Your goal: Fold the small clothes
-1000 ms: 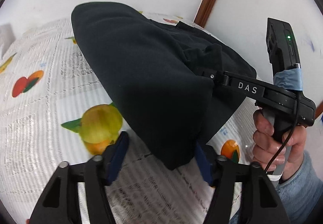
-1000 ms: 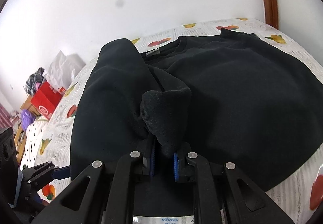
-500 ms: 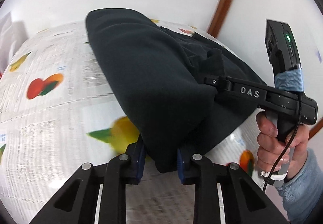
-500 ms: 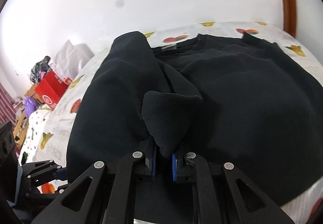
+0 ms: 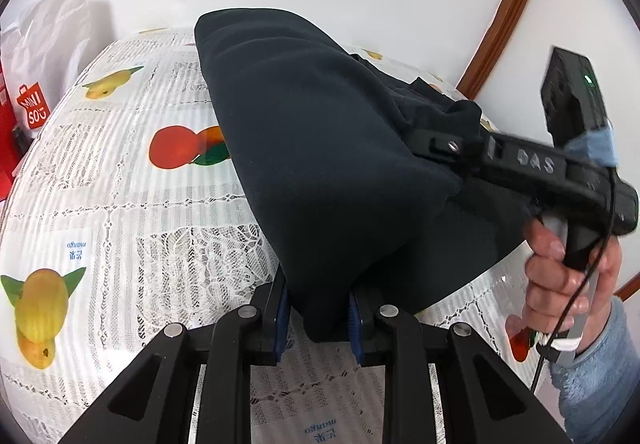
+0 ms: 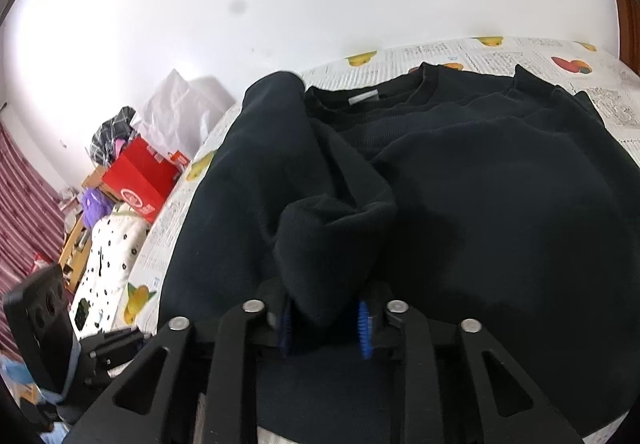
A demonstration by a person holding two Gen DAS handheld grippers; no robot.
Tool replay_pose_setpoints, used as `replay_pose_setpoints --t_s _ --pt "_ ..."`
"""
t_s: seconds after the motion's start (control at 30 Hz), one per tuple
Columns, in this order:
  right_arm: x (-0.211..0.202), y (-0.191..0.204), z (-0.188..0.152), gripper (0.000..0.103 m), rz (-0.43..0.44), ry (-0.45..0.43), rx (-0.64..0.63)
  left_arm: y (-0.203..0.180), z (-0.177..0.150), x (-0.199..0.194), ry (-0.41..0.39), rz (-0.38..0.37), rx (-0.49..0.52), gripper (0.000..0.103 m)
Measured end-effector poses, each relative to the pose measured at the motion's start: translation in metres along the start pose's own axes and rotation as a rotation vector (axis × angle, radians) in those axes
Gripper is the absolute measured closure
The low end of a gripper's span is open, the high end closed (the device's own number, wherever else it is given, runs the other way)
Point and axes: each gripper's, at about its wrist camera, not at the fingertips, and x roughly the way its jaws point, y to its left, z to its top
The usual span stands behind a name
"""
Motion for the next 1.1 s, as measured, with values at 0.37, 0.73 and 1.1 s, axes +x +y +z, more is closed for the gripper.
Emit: replay_pose_setpoints --t_s 0.37,0.73,1.1 --pt "0.021 0.014 0.015 0.083 -0.017 -0.023 -0.018 -0.005 -0.020 -0.014 -0.036 0.007 0.032 0.032" --pt "-0.062 0.024 0.017 0.089 0.072 -0.269 -0.125 -0.033 -0.015 0.000 0.002 0.187 0.076 0.038" --pt "-0.074 -0.065 -0.039 0.085 -0.074 -0.147 0.048 -0.043 -0.014 0.002 -0.005 0.200 0.076 0.036"
